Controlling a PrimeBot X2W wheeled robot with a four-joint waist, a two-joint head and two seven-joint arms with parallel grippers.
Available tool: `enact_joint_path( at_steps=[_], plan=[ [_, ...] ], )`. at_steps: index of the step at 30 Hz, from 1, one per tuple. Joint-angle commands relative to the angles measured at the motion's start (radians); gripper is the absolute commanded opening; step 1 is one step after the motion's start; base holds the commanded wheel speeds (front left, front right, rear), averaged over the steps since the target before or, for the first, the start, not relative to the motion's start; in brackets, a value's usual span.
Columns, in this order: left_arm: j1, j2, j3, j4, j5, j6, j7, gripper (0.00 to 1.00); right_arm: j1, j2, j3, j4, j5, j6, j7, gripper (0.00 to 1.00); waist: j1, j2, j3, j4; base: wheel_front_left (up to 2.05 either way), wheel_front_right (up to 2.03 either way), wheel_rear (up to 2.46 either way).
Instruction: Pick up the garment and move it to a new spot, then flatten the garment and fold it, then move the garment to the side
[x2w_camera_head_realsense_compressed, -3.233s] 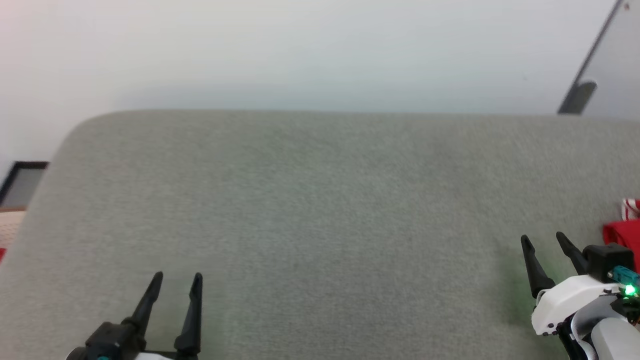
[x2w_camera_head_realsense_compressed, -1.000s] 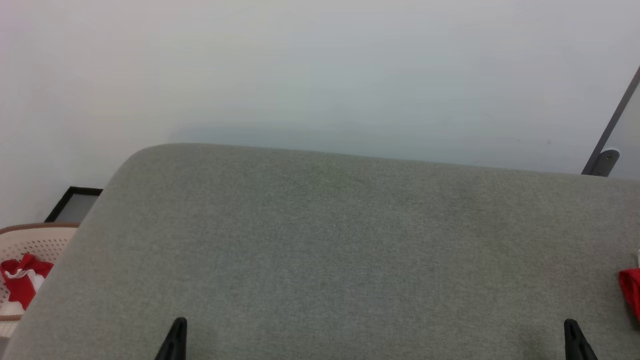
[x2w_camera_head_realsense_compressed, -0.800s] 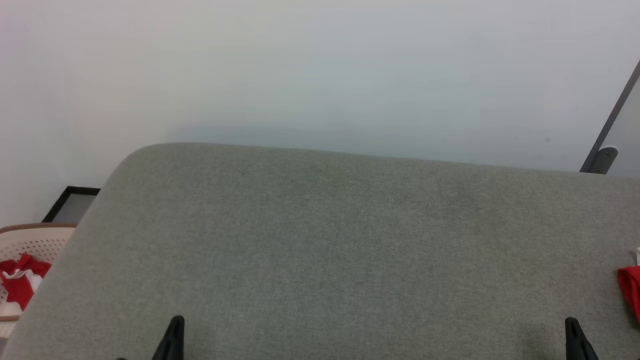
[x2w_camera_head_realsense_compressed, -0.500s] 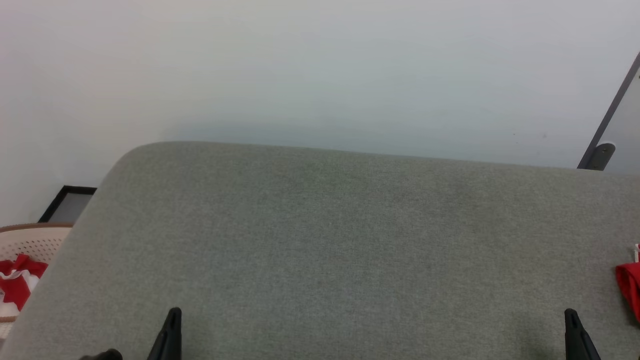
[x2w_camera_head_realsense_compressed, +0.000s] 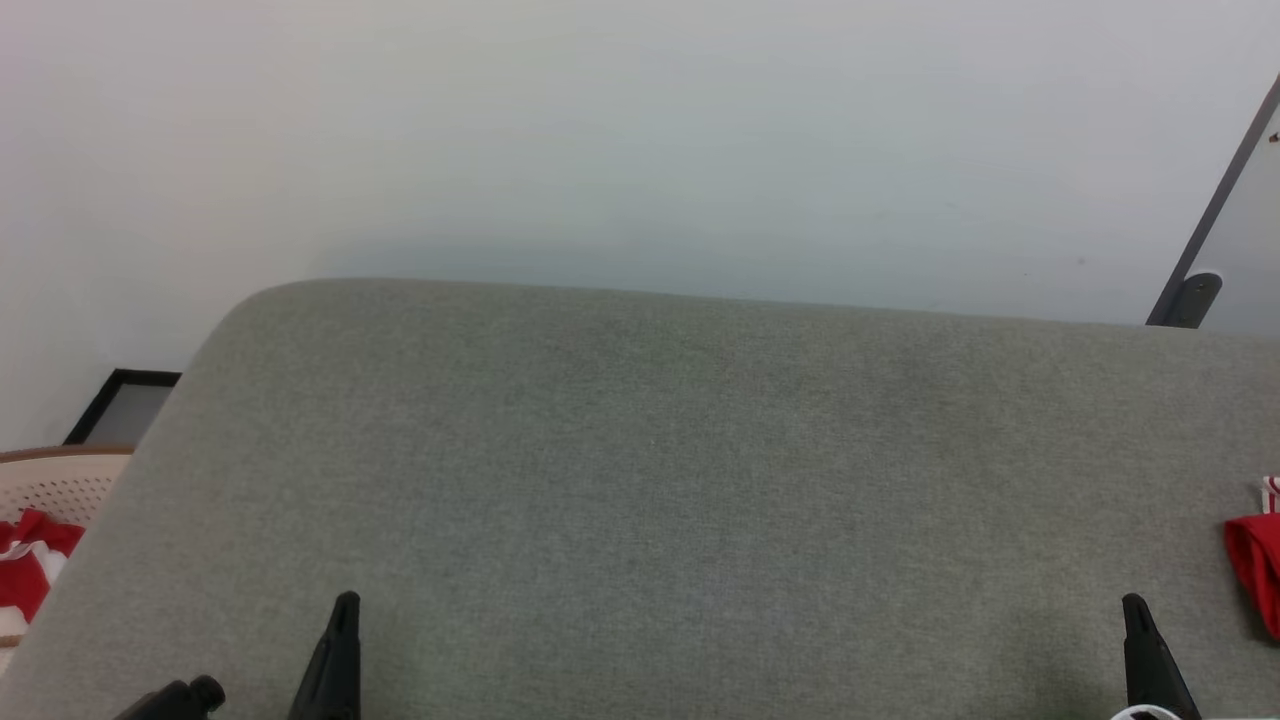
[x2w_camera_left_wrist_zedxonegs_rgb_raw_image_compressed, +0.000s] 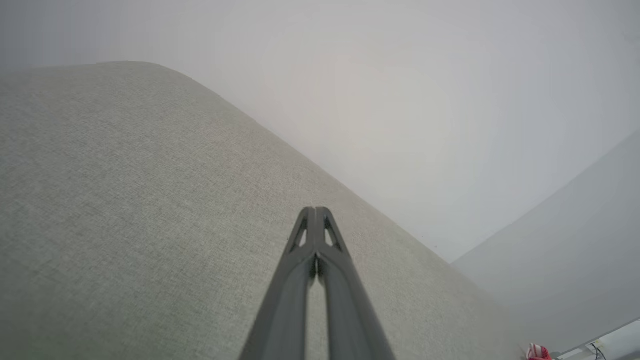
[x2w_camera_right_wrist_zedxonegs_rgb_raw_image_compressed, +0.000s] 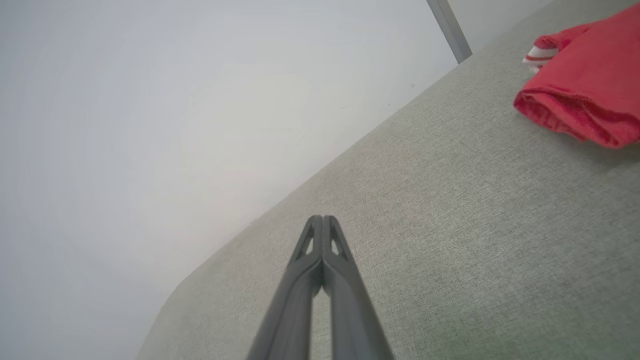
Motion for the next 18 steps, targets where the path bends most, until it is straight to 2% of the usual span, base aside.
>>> enact_joint_path(
  at_steps=[1,18],
  plan=[
    [-0.026,0.002,0.007,-0.009,-0.031,-0.001,0.005,0.00,-0.026,-0.004,0.001,-0.009,0.028,0.000,0.005,0.00,0.0000,-0.0001,0.001,-0.001,0.00,0.00,0.00],
    [-0.076,-0.016,0.023,0.020,-0.241,-0.001,0.061,0.00,-0.073,0.000,0.002,0.007,0.228,0.000,0.062,0.00,0.0000,-0.0001,0.015,-0.017,0.00,0.00,0.00]
  ],
)
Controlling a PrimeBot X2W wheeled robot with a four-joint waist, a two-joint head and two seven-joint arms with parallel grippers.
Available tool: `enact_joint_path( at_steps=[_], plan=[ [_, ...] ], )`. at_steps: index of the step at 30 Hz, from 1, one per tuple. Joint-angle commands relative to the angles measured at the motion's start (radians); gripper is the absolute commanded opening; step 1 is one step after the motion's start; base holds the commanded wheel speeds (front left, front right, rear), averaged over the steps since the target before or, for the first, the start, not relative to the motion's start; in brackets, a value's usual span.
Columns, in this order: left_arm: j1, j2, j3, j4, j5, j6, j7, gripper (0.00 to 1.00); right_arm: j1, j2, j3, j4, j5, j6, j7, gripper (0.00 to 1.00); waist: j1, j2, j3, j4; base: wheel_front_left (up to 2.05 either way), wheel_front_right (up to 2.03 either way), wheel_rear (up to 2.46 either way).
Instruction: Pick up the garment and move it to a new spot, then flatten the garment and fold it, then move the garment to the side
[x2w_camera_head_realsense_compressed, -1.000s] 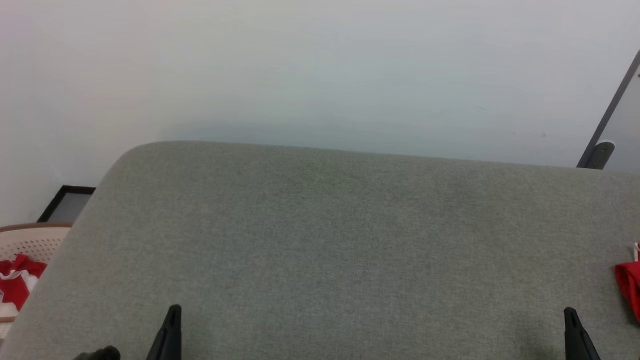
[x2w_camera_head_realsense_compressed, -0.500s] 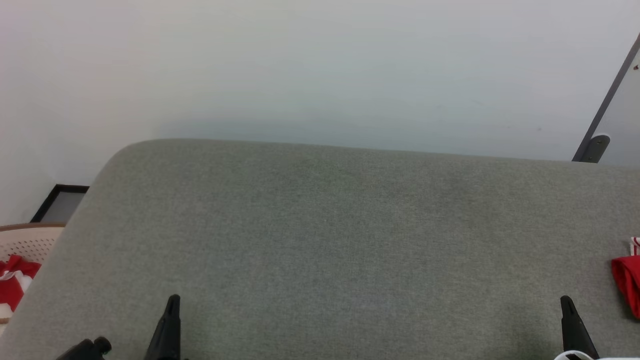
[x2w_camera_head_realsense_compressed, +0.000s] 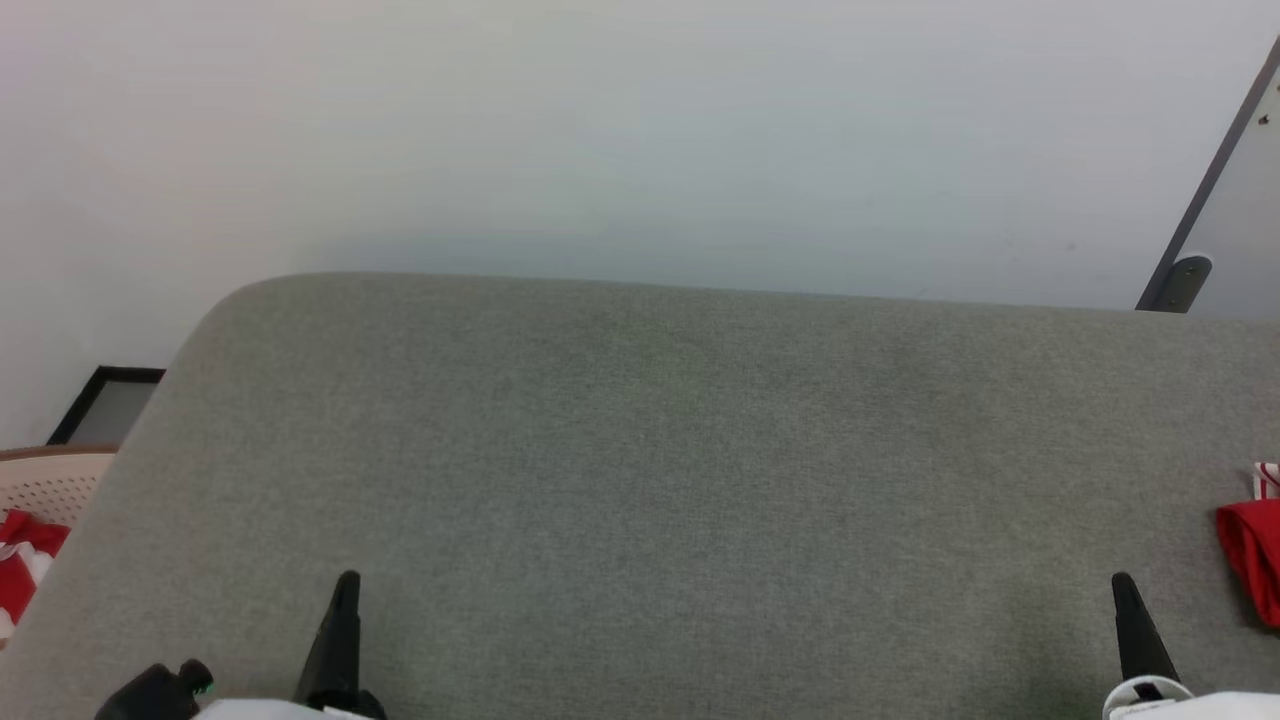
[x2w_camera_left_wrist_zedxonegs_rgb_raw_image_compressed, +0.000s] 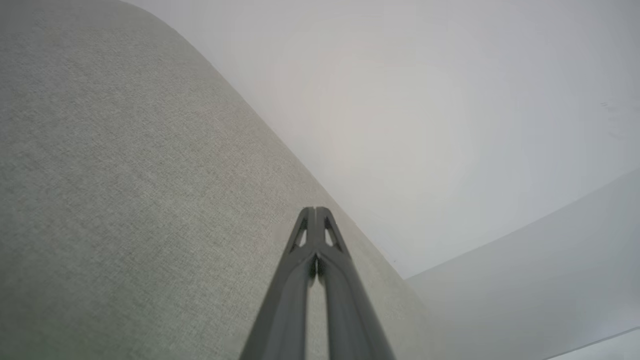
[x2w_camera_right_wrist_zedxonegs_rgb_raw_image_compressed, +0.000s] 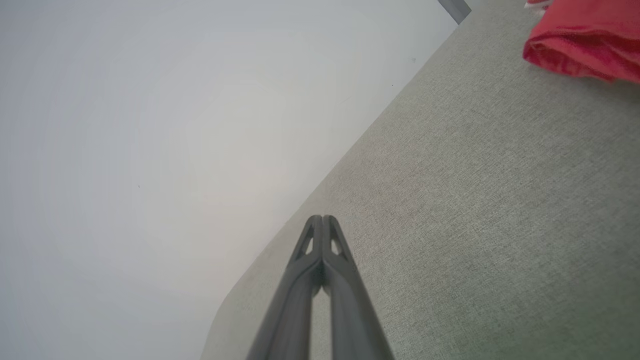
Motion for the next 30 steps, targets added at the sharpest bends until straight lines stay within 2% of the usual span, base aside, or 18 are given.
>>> enact_joint_path(
  at_steps=[1,30],
  plan=[
    [-0.028,0.000,0.005,-0.007,-0.027,-0.002,0.007,0.00,-0.032,-0.003,0.001,-0.008,0.028,0.000,0.006,0.00,0.0000,0.0000,0.001,-0.001,0.00,0.00,0.00],
    [-0.095,-0.027,0.031,0.035,-0.309,-0.002,0.086,0.00,-0.090,0.003,0.003,0.016,0.299,-0.001,0.083,0.00,0.0000,0.0000,0.026,-0.028,0.00,0.00,0.00]
  ],
)
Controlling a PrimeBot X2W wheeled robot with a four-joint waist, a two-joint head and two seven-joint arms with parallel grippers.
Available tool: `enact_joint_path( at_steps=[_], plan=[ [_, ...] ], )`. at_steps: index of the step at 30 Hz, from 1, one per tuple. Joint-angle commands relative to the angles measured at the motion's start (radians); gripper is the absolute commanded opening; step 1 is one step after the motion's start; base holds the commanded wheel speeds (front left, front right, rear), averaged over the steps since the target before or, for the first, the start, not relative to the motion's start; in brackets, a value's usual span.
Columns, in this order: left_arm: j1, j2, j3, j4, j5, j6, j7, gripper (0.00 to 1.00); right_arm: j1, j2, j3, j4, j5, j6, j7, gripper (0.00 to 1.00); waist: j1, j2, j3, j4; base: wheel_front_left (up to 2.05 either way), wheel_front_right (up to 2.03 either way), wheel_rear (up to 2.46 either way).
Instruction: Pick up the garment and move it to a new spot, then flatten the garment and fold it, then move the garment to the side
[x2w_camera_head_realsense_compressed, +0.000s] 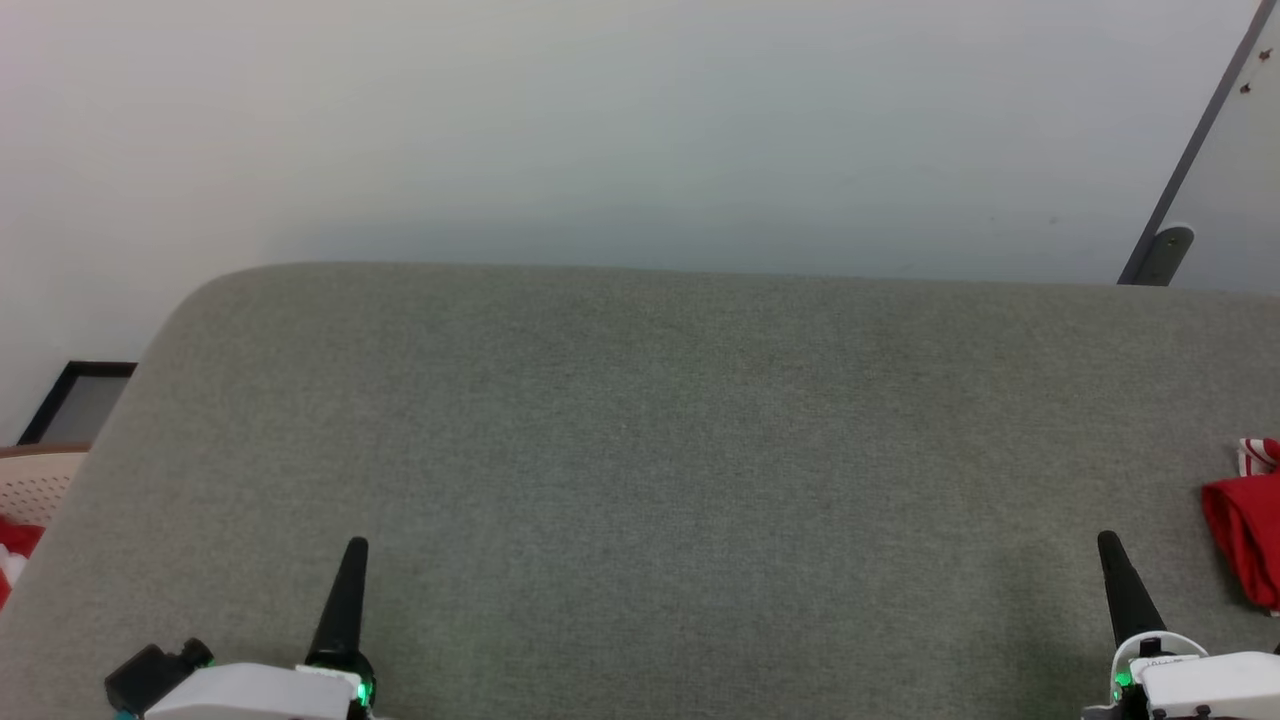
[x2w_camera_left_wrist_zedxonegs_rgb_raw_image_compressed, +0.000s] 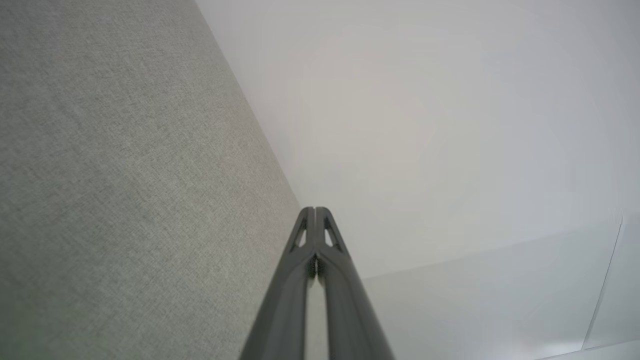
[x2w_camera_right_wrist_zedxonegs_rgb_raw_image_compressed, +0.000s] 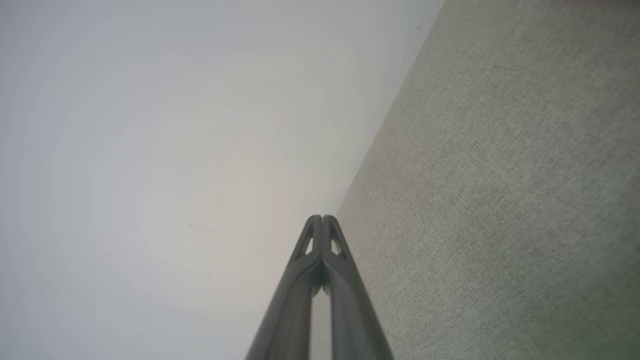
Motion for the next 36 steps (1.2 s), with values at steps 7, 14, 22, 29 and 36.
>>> enact_joint_path(
  at_steps=[7,14,22,29,36],
  plan=[
    [-0.033,-0.006,0.010,0.005,-0.072,-0.002,0.020,0.00,-0.031,0.001,0.003,0.002,0.070,-0.001,0.020,0.00,0.0000,0.0000,0.007,-0.007,0.00,0.00,0.00],
    [-0.046,-0.011,0.016,0.014,-0.128,-0.003,0.035,0.00,-0.043,0.002,0.003,0.007,0.124,-0.001,0.036,0.00,0.0000,0.0000,0.013,-0.014,0.00,0.00,0.00],
    [-0.060,-0.017,0.022,0.022,-0.186,-0.003,0.052,0.00,-0.052,0.004,0.004,0.012,0.181,-0.001,0.052,0.00,0.0000,0.0000,0.019,-0.021,0.00,0.00,0.00],
    [-0.069,-0.022,0.026,0.028,-0.226,-0.003,0.065,0.00,-0.064,0.005,0.004,0.015,0.221,-0.001,0.063,0.00,0.0000,0.0000,0.024,-0.027,0.00,0.00,0.00],
    [-0.082,-0.027,0.031,0.035,-0.272,-0.003,0.079,0.00,-0.072,0.006,0.004,0.019,0.265,-0.001,0.075,0.00,0.0000,0.0000,0.030,-0.033,0.00,0.00,0.00]
  ],
)
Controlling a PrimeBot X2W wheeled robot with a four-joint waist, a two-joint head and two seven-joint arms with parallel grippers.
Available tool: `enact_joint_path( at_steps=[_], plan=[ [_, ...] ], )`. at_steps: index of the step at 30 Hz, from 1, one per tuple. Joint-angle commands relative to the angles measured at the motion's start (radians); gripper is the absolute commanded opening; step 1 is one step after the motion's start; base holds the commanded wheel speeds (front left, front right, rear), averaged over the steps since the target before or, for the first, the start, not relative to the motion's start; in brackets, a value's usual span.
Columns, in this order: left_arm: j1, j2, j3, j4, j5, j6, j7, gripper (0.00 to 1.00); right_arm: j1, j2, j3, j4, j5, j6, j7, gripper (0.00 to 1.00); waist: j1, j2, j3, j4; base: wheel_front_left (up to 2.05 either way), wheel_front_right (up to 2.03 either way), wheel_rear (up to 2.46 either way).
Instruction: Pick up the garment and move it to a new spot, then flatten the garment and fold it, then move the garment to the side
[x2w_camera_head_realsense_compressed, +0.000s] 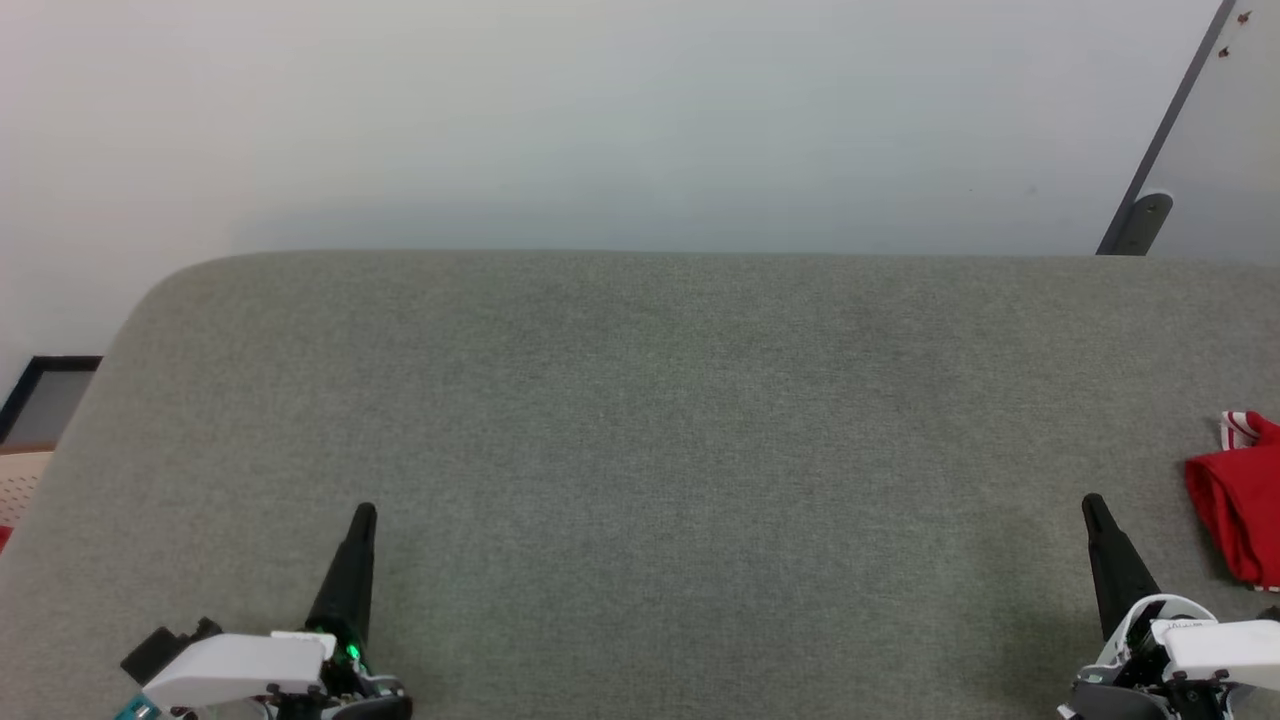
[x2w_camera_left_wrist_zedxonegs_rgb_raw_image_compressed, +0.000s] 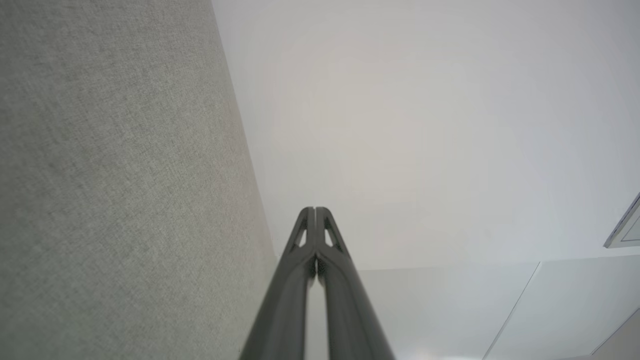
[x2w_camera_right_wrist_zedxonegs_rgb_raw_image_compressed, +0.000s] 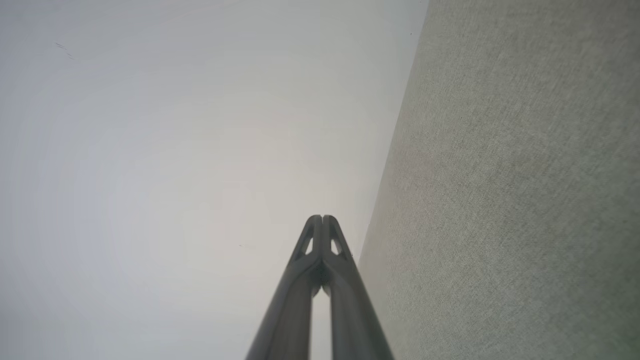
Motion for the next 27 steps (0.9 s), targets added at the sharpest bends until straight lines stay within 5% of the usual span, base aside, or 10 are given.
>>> enact_joint_path(
  at_steps=[1,27],
  plan=[
    [-0.017,-0.002,0.003,0.001,-0.016,-0.003,0.005,0.00,-0.013,0.003,0.003,0.000,0.015,-0.001,0.005,0.00,0.0000,0.0000,0.001,-0.001,0.00,0.00,0.00],
    [-0.028,-0.010,0.012,0.010,-0.063,-0.003,0.024,0.00,-0.021,0.004,0.004,0.004,0.065,-0.001,0.019,0.00,0.0000,0.0000,0.009,-0.009,0.00,0.00,0.00]
  ],
)
